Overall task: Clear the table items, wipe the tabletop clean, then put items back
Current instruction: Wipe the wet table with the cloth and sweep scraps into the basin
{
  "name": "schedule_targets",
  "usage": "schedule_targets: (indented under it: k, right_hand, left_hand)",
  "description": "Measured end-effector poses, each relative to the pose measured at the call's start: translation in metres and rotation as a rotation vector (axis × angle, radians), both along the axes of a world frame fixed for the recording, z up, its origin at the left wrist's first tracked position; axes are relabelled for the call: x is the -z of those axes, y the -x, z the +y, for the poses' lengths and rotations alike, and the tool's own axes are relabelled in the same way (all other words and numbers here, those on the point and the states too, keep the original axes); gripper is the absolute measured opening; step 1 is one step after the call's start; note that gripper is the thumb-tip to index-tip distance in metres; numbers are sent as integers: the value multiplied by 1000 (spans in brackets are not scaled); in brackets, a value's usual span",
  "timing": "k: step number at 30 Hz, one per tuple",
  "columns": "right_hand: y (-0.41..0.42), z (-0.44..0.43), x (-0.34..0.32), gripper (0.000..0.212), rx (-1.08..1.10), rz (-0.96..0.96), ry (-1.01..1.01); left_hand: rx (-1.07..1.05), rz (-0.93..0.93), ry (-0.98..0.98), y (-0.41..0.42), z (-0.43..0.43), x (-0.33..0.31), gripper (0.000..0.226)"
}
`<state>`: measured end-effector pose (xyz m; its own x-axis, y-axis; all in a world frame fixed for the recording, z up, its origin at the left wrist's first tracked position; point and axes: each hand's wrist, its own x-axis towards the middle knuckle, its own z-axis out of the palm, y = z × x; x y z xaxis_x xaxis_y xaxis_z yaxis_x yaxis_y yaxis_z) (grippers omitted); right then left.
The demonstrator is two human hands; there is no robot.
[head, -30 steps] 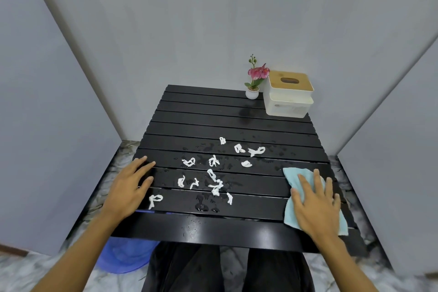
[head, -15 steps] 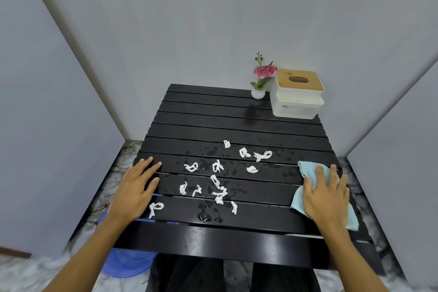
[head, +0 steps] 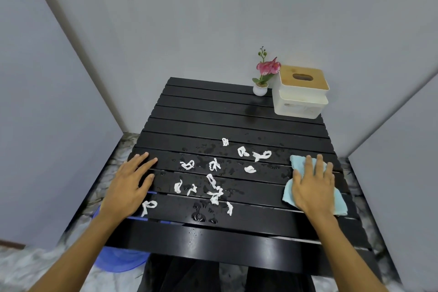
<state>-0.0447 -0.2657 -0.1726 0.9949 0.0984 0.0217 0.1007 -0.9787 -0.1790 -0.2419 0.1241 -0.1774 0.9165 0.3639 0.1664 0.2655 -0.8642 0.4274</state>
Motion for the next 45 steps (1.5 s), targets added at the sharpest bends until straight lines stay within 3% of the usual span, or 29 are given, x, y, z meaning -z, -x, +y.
schedule_targets:
  k: [13,22,24,28,33,36,39,43,45]
  right_hand:
    - [24,78,3,62,-219,-30,-61]
    - [53,136,7,43,-397,-32,-239]
    - [62,148,6,38,-434,-18,-367]
    - [74,151,-22,31,-301,45,-932]
    - [45,94,-55,24,51,210,-1155]
    - [13,52,-68,27,102,215,-1023]
    - [-26,21,-67,37,36,83,-831]
    - [-56,11,-32,57,0,155,-281]
    - [-53,17,-15,58,20,171,-149]
  left_hand:
    - [-8,7,8,1,-1,-2,57]
    - [-5,16,12,2,2,2,54]
    - [-6,20,10,3,2,2,53]
    - [-7,29,26,4,2,-1,53]
    - [-7,19,84,2,6,-1,53]
    - [-22,-23,120,-5,12,-7,48]
    - [-31,-52,115,-24,14,-15,42]
    - [-12,-5,59,-56,22,-19,47]
    - [0,25,33,-67,26,-16,49]
